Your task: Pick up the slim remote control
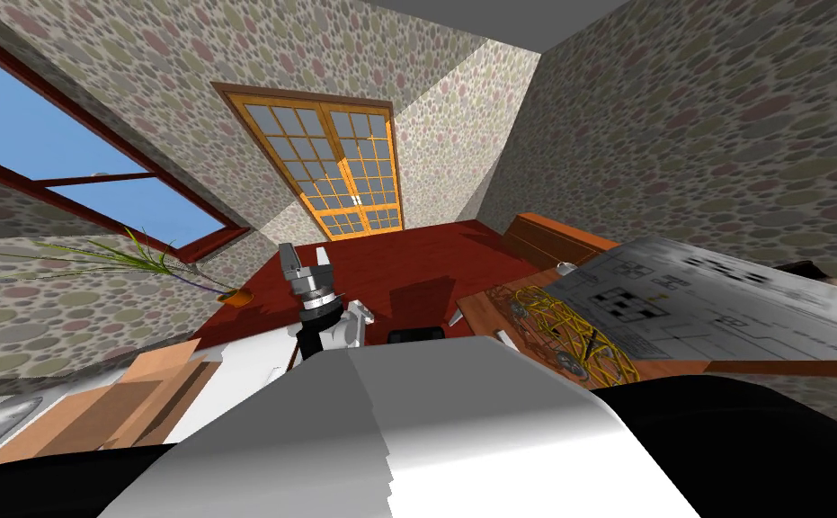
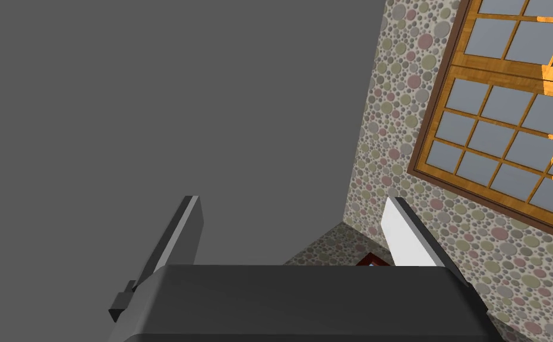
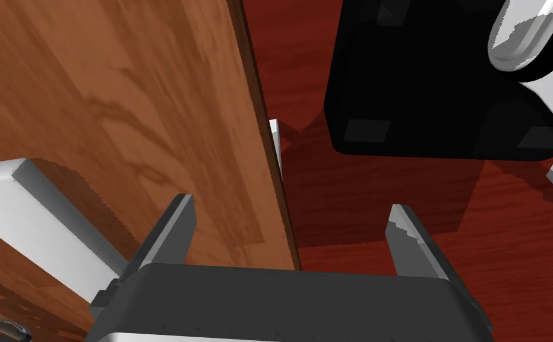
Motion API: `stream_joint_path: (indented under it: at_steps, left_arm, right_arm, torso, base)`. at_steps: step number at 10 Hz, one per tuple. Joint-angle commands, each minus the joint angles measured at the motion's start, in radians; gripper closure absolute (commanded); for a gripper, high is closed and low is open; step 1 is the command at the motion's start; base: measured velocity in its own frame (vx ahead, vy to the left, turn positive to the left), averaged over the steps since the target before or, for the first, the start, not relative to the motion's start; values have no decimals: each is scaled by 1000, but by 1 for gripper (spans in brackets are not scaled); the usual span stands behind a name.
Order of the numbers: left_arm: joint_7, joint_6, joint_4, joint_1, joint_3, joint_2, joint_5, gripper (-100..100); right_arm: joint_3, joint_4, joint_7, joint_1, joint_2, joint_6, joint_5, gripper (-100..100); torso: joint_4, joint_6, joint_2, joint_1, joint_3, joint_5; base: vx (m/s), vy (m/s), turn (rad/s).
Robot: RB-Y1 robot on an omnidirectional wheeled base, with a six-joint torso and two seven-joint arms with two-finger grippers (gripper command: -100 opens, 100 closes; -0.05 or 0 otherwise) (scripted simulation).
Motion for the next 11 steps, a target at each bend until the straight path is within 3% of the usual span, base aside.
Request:
stream_joint_path:
  at_steps: [1,9,11]
  left_arm:
    - [0,0,0,0,0,0,0,0]
    - [0,0,0,0,0,0,0,0]
    - [0,0,0,0,0,0,0,0]
  right_arm:
    - [-2,50,1,-19,-2,-9,8,-100]
    - [24,224,-52,-114,-13,-24,77,-100]
    - [24,243,-52,-114,-13,-24,77,-100]
  torso:
    - [0,0,0,0,0,0]
    - [0,1,-1,-1,0,0]
    - [0,1,0,-1,0,-1]
  base:
    - [12,-53,150]
    - [11,-61,134]
    - [5,-46,62]
